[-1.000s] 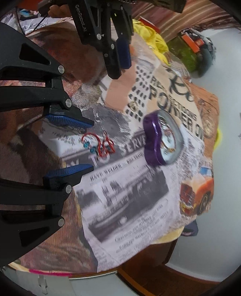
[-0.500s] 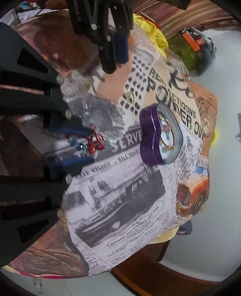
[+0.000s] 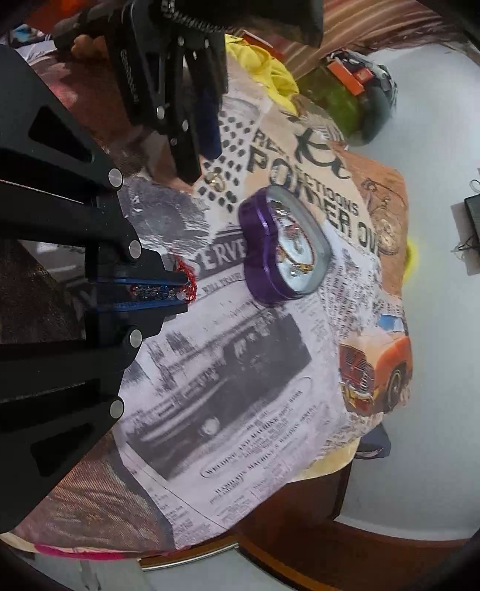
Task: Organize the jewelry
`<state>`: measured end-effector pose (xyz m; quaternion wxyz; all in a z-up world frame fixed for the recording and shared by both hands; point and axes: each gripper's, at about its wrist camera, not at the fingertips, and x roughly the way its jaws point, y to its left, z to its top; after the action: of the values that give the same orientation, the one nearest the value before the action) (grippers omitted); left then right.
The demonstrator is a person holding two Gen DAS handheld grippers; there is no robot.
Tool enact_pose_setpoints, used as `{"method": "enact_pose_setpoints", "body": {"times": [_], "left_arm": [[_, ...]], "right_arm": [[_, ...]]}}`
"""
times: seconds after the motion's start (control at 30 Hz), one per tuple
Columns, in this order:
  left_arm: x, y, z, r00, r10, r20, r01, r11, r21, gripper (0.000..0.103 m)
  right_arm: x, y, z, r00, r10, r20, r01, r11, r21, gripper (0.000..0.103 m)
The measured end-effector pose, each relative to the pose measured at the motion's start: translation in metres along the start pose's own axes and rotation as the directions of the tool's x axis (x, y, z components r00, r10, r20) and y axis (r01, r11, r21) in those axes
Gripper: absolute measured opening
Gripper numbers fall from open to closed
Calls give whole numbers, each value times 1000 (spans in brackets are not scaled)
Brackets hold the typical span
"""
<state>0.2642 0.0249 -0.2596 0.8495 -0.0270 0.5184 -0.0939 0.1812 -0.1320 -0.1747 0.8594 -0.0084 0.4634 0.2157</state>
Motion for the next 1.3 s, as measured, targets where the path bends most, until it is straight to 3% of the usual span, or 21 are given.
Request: {"method": "enact_pose_setpoints", "body": {"times": [0.17, 0.3, 0.57, 0.9, 1.0, 1.07, 1.13, 1.2, 1.3], "left_arm": [[4, -1, 3, 1000, 11, 10, -11, 1000, 5, 36], [5, -4, 3, 999, 32, 12, -33, 999, 28, 14], [-3, -7, -1, 998, 47, 36, -48, 998, 39, 0], [-27, -4, -1, 995, 43, 89, -46, 999, 27, 0], [-26, -4, 0, 998, 5, 58, -8, 999, 39, 0], [-22, -6, 0, 1000, -3, 25, 2, 999, 47, 8], [-18, -9, 1, 999, 25, 24, -26, 998, 57, 29], [-15, -9, 2, 999, 34, 33, -36, 998, 54, 35], [-7, -9, 6, 1000, 14, 10, -15, 999, 44, 35]], "right_arm": [[-3, -1, 3, 1000, 0, 17, 0, 1000, -4, 7], [-2, -2, 5, 1000, 2, 18, -2, 1000, 1, 7], [-6, 1, 8, 999, 5, 32, -5, 1000, -9, 7], [-25, 6, 23, 996, 7, 94, -5, 1000, -19, 7], [-29, 7, 27, 994, 7, 108, -4, 1000, -20, 7], [-30, 7, 28, 994, 7, 112, -5, 1000, -19, 7], [-31, 6, 28, 994, 7, 111, -5, 1000, -19, 7], [-29, 6, 28, 994, 6, 106, -4, 1000, -15, 7], [-28, 4, 27, 995, 5, 99, -4, 1000, -11, 7]]}}
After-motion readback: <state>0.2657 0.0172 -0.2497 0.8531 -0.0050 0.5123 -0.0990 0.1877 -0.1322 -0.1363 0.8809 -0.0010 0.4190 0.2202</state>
